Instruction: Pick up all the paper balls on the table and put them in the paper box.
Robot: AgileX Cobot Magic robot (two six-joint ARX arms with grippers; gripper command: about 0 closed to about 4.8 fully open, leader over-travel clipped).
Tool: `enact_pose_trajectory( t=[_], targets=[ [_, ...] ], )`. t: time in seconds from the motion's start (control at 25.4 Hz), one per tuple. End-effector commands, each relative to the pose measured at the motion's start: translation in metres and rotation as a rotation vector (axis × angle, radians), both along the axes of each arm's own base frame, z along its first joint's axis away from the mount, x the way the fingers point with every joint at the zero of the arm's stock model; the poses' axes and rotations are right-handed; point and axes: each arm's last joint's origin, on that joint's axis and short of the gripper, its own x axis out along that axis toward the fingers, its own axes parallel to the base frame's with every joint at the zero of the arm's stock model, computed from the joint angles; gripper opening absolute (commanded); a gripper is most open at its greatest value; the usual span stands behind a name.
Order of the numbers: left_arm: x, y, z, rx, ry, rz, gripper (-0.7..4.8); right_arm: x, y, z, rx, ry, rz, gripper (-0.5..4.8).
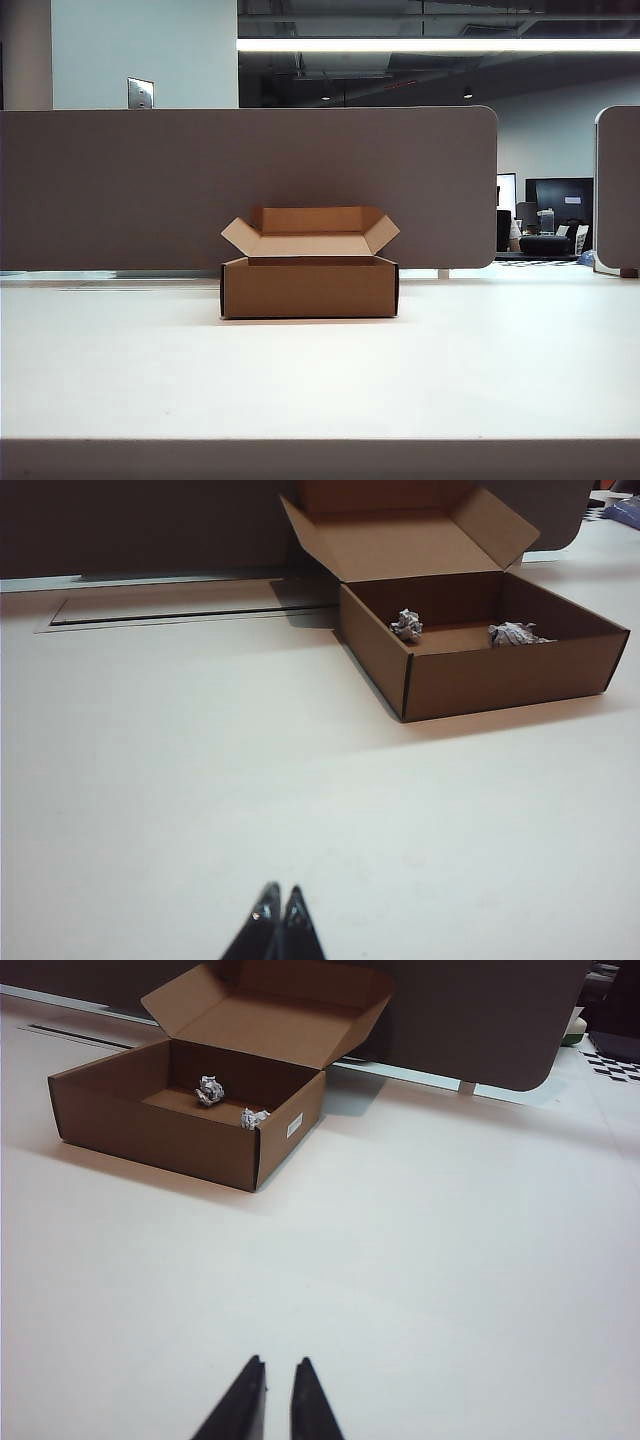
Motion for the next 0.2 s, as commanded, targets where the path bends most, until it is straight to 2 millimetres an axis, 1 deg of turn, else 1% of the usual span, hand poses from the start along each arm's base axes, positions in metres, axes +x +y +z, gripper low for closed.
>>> enact_pose_trajectory(
  t=[0.04, 0.2],
  targets=[
    [0.0000, 0.0003, 0.0018, -0.005, -0.008, 0.005, -0.06, 0.0002, 0.0002, -0.0002, 0.004, -0.011, 0.002, 0.53],
    [0.0000, 0.0003, 0.0018, -0.005, -0.008, 0.005, -0.06, 0.0002, 0.0002, -0.0002, 0.004, -0.011, 0.002, 0.53]
  ],
)
